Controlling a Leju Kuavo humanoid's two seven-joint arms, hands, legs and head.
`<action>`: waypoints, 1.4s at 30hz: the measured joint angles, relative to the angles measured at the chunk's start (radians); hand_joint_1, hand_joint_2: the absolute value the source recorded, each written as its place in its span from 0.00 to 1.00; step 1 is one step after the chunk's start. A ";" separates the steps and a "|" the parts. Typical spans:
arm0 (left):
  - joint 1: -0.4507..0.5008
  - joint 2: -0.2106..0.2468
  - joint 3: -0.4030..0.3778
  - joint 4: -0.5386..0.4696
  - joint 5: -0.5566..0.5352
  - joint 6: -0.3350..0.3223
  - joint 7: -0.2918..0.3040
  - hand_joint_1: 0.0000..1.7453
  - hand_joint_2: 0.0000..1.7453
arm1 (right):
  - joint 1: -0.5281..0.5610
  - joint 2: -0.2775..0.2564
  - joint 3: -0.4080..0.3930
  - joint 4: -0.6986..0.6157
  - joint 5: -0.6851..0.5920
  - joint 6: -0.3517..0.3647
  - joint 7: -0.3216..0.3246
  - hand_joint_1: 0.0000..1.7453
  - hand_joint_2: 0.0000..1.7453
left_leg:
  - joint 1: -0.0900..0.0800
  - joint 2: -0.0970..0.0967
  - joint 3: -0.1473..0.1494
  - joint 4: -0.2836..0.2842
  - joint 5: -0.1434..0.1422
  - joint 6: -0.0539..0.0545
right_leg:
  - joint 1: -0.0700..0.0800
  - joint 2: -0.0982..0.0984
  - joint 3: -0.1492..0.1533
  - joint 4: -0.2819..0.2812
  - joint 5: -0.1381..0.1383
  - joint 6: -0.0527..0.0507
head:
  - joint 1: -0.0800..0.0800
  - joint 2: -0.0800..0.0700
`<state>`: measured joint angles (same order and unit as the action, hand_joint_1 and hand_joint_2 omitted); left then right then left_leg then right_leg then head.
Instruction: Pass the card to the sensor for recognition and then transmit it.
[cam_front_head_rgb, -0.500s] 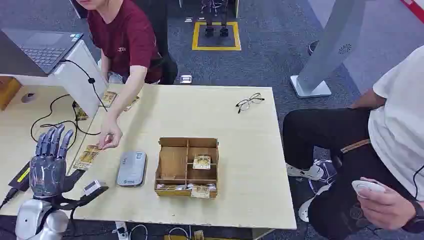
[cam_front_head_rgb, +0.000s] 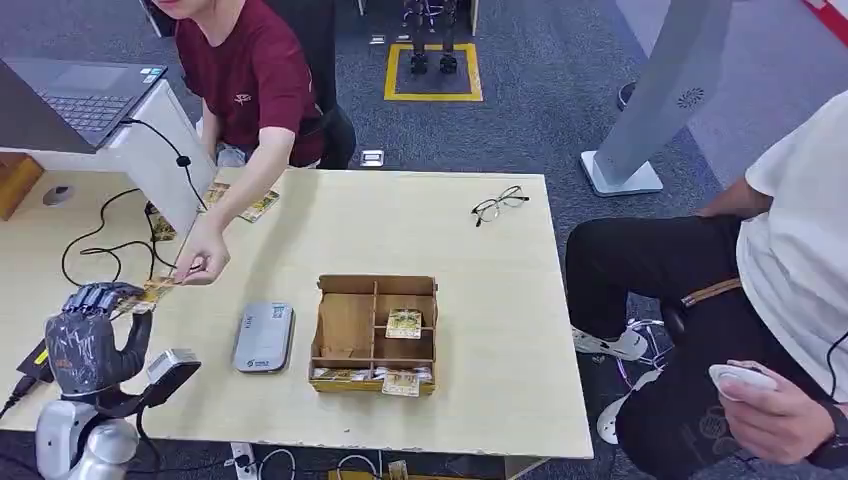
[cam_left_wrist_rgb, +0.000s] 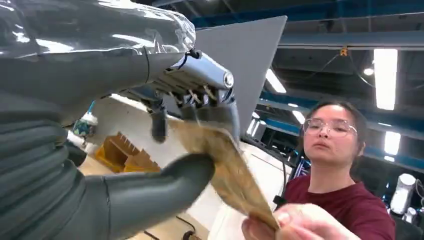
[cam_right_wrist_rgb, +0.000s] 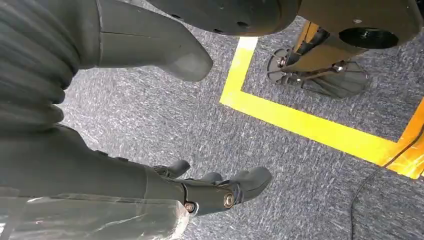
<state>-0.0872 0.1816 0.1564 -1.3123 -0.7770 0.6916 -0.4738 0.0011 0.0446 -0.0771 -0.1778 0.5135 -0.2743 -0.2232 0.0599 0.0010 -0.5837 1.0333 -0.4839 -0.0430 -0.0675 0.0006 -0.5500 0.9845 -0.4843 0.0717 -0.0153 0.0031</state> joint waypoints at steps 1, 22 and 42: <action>0.000 0.003 -0.003 0.000 0.008 0.000 -0.001 1.00 1.00 | 0.000 0.000 0.000 0.000 0.000 0.000 -0.001 0.00 1.00 | 0.000 0.000 0.000 0.000 0.000 0.000 | 0.000 0.000 0.000 0.000 0.000 0.000 | 0.000 0.000; 0.013 0.032 -0.034 0.000 0.054 -0.005 -0.008 1.00 1.00 | 0.000 0.002 0.000 0.000 0.002 -0.003 -0.002 0.00 1.00 | 0.000 0.000 0.000 0.000 0.000 0.000 | 0.000 0.000 0.000 0.000 0.000 0.000 | 0.000 0.000; 0.081 -0.058 0.198 0.000 -0.637 0.001 -0.124 1.00 1.00 | 0.000 0.003 -0.001 0.000 0.015 0.000 -0.007 0.00 1.00 | 0.000 0.000 -0.001 0.000 0.000 0.000 | 0.000 0.000 0.000 0.000 0.000 0.000 | 0.000 0.000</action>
<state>-0.0059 0.1239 0.3540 -1.3119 -1.4141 0.6928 -0.5978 0.0007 0.0481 -0.0782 -0.1778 0.5287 -0.2739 -0.2300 0.0598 0.0011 -0.5848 1.0332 -0.4840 -0.0430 -0.0676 0.0007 -0.5504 0.9845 -0.4846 0.0719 -0.0153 0.0031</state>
